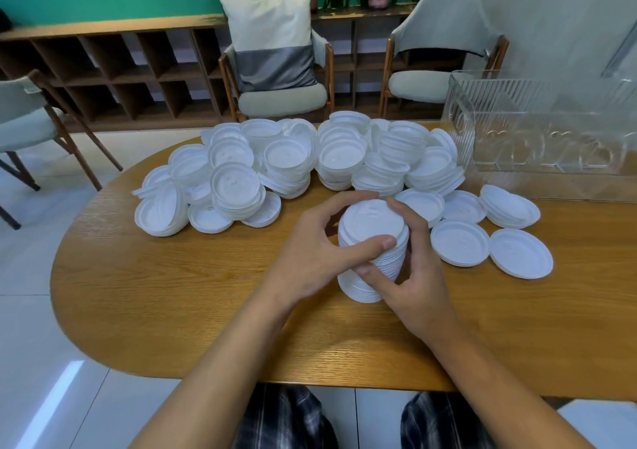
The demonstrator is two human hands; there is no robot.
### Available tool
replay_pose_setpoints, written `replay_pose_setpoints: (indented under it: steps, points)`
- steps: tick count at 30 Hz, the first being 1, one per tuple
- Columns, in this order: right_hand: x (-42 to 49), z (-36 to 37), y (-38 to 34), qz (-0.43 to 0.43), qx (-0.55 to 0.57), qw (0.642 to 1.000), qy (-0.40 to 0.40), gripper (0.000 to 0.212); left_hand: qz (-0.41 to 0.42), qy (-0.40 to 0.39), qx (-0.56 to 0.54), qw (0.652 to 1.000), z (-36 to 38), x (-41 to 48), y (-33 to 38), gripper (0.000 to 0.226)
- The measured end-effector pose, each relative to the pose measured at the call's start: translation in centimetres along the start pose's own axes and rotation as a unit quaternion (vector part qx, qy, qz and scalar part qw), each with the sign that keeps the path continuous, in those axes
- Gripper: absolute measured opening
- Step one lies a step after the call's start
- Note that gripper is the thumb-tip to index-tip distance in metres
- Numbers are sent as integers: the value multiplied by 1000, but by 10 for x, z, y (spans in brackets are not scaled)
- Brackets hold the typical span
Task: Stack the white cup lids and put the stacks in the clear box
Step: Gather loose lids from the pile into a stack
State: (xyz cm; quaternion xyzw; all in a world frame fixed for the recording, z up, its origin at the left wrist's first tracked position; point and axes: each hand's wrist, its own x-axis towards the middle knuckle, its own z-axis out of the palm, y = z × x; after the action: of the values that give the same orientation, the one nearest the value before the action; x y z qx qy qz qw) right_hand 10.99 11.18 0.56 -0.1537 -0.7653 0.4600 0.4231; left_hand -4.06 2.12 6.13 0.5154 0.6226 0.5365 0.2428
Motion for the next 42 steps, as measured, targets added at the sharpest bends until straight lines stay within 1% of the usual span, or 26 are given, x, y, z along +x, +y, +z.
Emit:
replay_pose_setpoints:
  steps: [3,11,14,18,20,24,28,31,36,39,42]
  points:
    - [-1,0,-1,5,-14,1000,-16,87,3,5,-23,1000,4,-4,-3,55]
    - [-4,-3,2,37,-62,995,-67,110,3,4,-35,999,11,-8,-5,54]
    - [-4,-4,-1,34,-72,995,-58,109,12,3,-21,1000,16,-15,-10,58]
    - [-6,-13,-3,16,-93,995,-36,108,6,-12,-42,999,20,-21,-12,76]
    - [-9,-24,-4,15,-108,994,-25,108,-1,-2,-43,999,20,-20,-17,79]
    - [-17,-49,-9,26,-126,992,9,104,-33,31,-21,999,22,-15,-30,70]
    - [-27,-75,-14,51,-128,990,40,103,-27,42,4,999,34,-7,-34,54]
    - [-35,-93,-16,53,-131,989,52,102,-12,31,34,999,50,2,-30,36]
    - [-45,-119,-18,60,-137,987,63,102,48,9,85,995,80,15,-28,25]
    - [-50,-133,-21,61,-146,985,72,101,108,-3,124,986,98,23,-28,25]
    - [-57,-151,-23,63,-158,982,80,103,148,-21,164,975,119,32,-27,27]
